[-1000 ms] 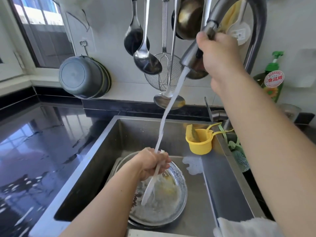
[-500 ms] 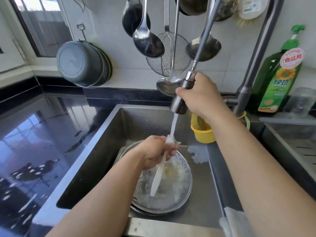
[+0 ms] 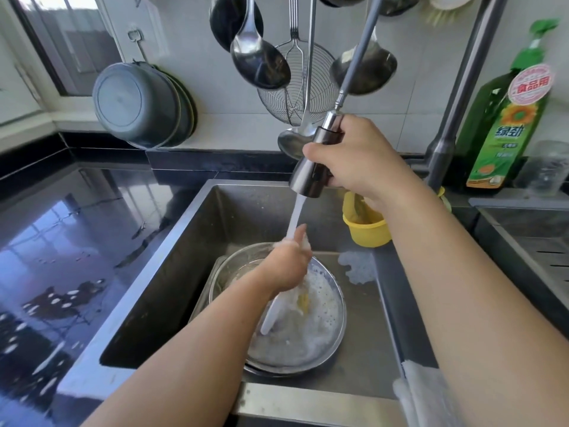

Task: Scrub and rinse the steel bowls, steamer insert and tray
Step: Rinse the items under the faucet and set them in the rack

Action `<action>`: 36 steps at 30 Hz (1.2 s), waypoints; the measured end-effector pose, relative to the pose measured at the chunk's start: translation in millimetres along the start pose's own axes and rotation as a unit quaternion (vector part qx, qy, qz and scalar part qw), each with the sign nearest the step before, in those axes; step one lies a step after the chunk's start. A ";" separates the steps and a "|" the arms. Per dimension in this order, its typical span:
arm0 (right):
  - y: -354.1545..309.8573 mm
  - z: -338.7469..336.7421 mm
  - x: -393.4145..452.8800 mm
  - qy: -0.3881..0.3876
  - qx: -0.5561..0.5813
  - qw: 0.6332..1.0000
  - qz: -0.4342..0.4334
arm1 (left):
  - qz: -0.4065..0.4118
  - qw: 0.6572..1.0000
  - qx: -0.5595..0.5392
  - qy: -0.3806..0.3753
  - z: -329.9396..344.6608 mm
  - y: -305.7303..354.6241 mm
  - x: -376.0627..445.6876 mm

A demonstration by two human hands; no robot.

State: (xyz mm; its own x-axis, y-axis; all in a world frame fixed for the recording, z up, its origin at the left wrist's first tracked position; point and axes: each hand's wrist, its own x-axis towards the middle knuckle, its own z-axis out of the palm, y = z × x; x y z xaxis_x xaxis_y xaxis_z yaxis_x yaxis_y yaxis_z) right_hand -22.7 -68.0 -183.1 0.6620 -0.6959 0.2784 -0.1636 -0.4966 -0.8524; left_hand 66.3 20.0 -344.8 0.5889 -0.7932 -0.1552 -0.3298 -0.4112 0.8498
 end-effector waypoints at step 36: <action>11.5 -12.7 3.8 0.021 -0.084 0.996 -0.033 | -0.097 0.888 -0.448 -0.044 -12.2 12.5 -7.7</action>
State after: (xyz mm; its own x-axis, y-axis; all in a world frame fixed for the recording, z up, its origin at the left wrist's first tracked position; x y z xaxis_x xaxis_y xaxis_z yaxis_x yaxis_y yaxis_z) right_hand -31.3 -82.9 -186.2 0.6450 -0.6785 0.3516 -0.2444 -0.6191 -0.7464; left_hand 66.7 26.4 -326.9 0.4971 -0.7948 -0.3480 0.5136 -0.0536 0.8563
